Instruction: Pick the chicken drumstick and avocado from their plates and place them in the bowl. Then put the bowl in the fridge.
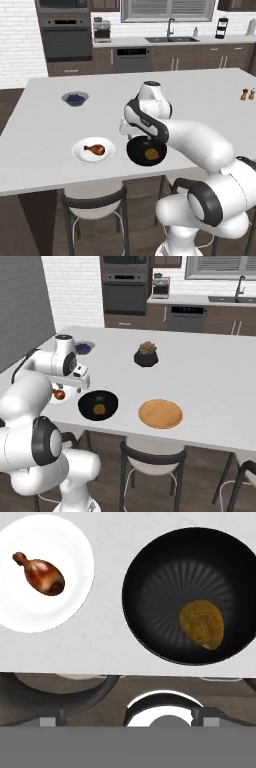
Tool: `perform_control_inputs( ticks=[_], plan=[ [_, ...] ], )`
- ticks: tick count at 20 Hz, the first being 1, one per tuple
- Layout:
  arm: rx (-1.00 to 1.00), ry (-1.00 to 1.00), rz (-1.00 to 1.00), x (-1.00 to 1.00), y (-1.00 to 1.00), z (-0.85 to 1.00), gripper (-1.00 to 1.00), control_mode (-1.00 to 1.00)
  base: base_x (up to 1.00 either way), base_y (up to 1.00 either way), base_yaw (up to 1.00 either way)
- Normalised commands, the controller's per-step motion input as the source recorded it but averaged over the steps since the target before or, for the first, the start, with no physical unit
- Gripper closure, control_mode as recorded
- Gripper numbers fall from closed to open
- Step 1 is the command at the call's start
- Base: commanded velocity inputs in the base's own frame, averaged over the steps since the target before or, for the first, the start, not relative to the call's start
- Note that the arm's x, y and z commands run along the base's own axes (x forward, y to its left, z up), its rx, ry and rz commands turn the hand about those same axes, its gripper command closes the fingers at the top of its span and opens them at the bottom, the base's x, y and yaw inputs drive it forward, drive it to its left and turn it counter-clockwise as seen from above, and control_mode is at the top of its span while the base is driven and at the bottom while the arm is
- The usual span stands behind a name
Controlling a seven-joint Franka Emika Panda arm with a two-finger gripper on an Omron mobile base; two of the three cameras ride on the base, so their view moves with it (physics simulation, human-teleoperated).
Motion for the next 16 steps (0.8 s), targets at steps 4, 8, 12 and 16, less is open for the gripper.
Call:
perform_control_inputs(
  ticks=[4, 8, 12, 16],
  plan=[
    [0.00, 0.00, 0.00, 0.00, 0.00, 0.00, -1.00, 1.00, 0.25, 0.45, -0.03],
    [0.00, 0.00, 0.00, 0.00, 0.00, 0.00, -1.00, 1.00, 0.46, -0.02, -0.09],
    [0.00, 0.00, 0.00, 0.00, 0.00, 0.00, -1.00, 1.00, 0.21, -0.01, -0.04],
    [-0.02, 0.02, 0.36, 0.38, 0.42, -0.45, -1.00, -1.00, 0.00, 0.00, 0.00]
  ],
)
